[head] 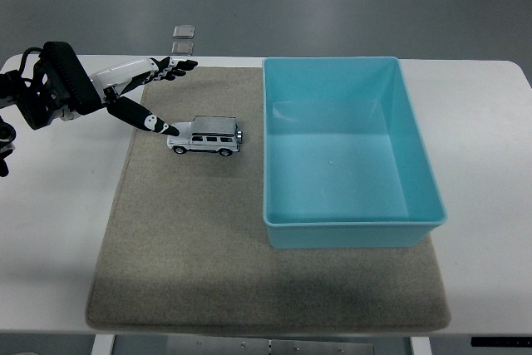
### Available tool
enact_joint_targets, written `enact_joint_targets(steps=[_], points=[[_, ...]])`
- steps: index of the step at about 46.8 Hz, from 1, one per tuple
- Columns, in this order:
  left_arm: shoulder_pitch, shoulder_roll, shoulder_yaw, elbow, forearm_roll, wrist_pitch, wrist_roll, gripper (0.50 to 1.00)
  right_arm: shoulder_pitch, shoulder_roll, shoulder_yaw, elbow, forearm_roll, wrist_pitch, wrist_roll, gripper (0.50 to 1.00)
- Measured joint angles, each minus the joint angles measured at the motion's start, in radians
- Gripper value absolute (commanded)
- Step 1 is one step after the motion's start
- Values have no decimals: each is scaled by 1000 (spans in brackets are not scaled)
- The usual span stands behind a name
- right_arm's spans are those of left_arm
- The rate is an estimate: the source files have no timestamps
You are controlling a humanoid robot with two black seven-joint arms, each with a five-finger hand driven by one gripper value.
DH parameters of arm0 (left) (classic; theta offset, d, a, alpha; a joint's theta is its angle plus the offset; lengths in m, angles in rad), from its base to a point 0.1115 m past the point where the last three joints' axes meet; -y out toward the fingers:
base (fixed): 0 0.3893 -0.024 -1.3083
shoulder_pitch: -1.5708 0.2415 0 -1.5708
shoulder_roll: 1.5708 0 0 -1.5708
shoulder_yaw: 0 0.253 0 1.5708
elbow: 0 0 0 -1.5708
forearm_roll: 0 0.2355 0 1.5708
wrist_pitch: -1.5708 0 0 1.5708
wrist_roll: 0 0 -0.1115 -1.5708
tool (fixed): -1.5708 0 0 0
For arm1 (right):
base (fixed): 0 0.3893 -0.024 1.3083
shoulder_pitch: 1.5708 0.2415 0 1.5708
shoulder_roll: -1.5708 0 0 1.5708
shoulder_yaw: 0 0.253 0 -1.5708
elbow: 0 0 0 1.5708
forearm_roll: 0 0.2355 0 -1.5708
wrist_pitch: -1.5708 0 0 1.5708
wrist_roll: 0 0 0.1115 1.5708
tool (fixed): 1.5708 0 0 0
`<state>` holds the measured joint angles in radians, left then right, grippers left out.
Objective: Left hand put the white car in the blue box
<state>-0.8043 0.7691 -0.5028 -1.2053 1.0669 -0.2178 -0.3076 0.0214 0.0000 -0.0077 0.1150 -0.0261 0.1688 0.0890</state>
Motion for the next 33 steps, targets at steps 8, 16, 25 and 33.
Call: enact_joint_targets(steps=[8, 16, 25, 33], points=[[-91, -39, 110, 47, 2, 5, 6, 996, 0, 0, 0, 0, 0, 0, 0, 936], [-166, -77, 211, 87, 2, 6, 6, 992, 0, 0, 0, 0, 0, 0, 0, 936], [-183, -112, 217, 89, 80, 6, 5, 988, 0, 0, 0, 0, 0, 0, 0, 936], [-185, -134, 217, 94, 178, 7, 9, 988, 0, 0, 0, 0, 0, 0, 0, 936]])
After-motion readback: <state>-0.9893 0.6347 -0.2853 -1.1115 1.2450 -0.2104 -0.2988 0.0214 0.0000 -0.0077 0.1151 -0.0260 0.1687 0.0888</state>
